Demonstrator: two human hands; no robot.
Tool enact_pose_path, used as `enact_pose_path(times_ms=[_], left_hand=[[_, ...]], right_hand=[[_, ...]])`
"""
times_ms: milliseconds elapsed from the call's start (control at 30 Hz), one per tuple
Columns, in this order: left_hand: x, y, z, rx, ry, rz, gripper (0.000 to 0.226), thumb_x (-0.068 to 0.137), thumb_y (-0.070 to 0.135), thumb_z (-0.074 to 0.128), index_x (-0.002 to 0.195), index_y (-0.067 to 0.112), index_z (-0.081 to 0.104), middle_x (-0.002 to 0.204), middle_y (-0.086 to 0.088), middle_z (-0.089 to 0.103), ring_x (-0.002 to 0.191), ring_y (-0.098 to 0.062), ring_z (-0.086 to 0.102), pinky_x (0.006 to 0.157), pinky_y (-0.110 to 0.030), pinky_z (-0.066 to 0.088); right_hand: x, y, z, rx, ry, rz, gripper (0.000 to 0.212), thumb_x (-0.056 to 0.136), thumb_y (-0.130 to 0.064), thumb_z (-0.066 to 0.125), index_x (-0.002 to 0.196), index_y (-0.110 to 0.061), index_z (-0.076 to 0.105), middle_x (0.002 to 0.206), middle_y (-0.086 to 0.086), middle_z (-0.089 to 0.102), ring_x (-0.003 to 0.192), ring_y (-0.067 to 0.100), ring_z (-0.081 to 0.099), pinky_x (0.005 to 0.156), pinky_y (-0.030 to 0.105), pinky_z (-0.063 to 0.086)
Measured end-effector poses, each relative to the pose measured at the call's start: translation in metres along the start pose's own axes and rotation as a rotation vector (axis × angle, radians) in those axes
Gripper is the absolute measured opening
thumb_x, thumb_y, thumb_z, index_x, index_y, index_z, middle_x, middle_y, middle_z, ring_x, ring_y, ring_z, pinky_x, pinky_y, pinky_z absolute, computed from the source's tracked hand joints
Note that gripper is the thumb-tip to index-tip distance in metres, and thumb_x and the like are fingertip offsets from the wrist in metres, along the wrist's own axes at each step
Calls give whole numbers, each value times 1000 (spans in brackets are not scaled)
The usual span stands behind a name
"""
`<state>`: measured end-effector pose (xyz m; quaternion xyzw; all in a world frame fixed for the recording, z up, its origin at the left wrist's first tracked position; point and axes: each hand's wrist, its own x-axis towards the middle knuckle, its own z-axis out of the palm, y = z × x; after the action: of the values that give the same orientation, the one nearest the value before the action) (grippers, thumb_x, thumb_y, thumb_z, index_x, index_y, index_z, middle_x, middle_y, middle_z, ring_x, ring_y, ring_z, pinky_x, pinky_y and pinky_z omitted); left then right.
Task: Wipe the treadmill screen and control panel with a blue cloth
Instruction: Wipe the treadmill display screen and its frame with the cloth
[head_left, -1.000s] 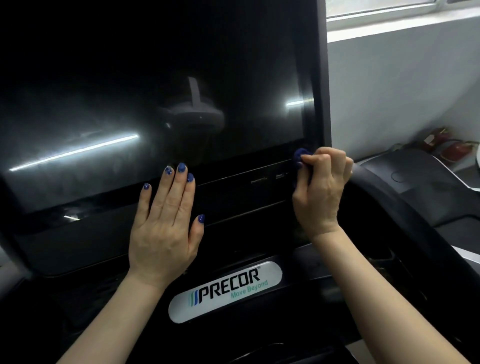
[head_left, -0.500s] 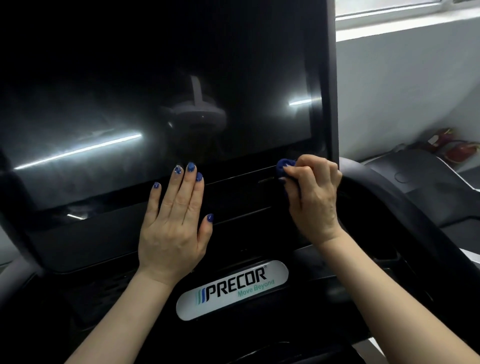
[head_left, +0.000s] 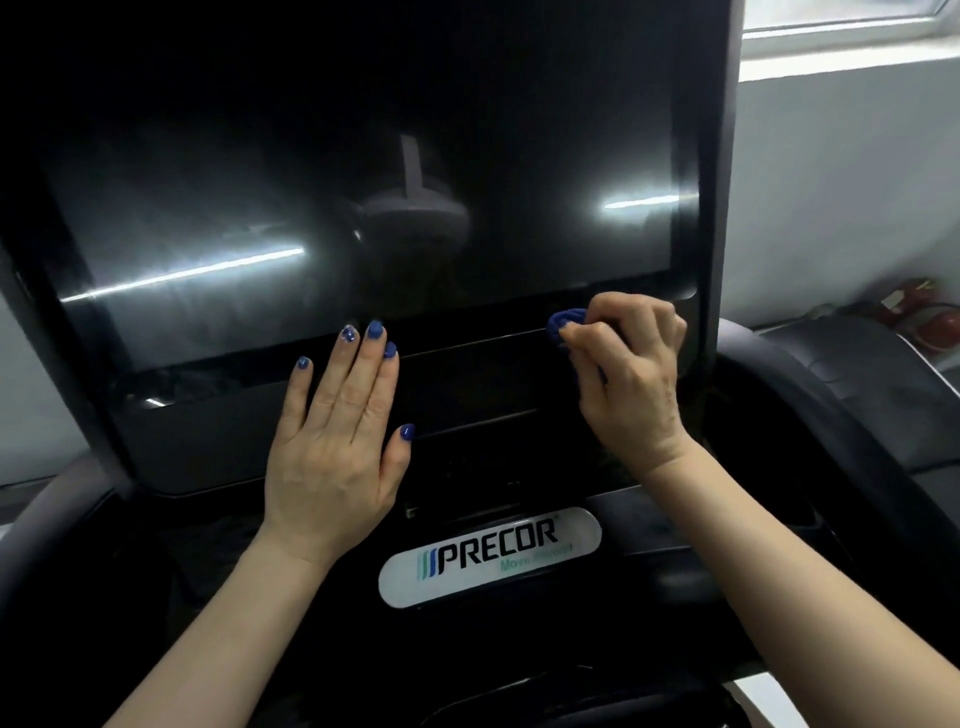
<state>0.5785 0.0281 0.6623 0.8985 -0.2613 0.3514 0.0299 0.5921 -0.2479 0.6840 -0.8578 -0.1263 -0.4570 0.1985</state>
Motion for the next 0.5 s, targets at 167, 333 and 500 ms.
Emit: enact_pose_path(times_ms=[167,333,500], left_hand=[[-1,-2,2,17,15,14,57,105,27,41,153,-1,31,162,-16,27,152,-29,21,124,-49,14],[-1,-2,2,32,17,7,57,105,29,41,153,-1,32,161,-15,28,152,-28,21,125,-48,12],[0,-2,1,33,13,13,57,105,29,40,153,0,32,161,-16,28,152,-27,20,125,-46,10]], right_hand=[[4,6,-8,-1,-46,-23,12,92,-11,65,84,-10,73,99,8,65,96,24,50,85,38,33],[6,-21,5,26,-90,-97,17,95,-15,61,83,-11,72,100,5,66,98,22,51,89,35,31],[7,-6,-5,29,-53,-52,15,93,-13,63,81,-10,72,98,6,65,96,23,52,85,41,35]])
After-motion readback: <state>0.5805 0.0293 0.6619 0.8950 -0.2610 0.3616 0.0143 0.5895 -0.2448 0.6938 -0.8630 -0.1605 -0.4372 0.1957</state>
